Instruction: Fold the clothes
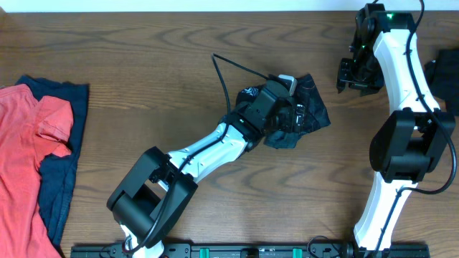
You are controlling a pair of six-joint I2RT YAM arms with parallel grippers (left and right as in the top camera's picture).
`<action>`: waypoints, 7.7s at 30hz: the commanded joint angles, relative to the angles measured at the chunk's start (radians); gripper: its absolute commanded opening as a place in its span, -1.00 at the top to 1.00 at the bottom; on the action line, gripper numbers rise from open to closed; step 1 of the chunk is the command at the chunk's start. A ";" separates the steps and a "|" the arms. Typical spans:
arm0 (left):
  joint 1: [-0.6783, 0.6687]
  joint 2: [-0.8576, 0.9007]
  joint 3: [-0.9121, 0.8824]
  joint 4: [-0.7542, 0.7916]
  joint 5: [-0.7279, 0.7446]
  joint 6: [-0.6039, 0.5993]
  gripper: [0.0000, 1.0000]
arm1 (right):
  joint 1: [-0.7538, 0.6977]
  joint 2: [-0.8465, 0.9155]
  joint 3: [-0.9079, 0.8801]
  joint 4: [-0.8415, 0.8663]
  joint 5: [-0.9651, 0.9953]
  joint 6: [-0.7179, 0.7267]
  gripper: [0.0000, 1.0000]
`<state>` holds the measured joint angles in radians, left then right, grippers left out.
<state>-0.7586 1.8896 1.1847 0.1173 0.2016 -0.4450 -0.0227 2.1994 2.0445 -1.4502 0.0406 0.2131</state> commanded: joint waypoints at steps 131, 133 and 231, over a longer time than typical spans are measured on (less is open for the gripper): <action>0.397 -0.017 0.089 -0.470 0.177 -0.046 -0.47 | -0.002 -0.020 -0.005 -0.092 -0.049 -0.028 0.05; 0.417 -0.001 0.089 -0.462 0.183 -0.046 -0.54 | -0.002 -0.020 -0.005 -0.095 -0.049 -0.028 0.06; 0.523 -0.099 0.091 -0.506 0.219 0.014 0.88 | -0.002 -0.021 -0.005 -0.099 -0.121 -0.035 0.15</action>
<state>-0.1894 1.7496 1.2701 -0.4042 0.5091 -0.4446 -0.0227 2.1990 2.0392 -1.5478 -0.0662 0.1928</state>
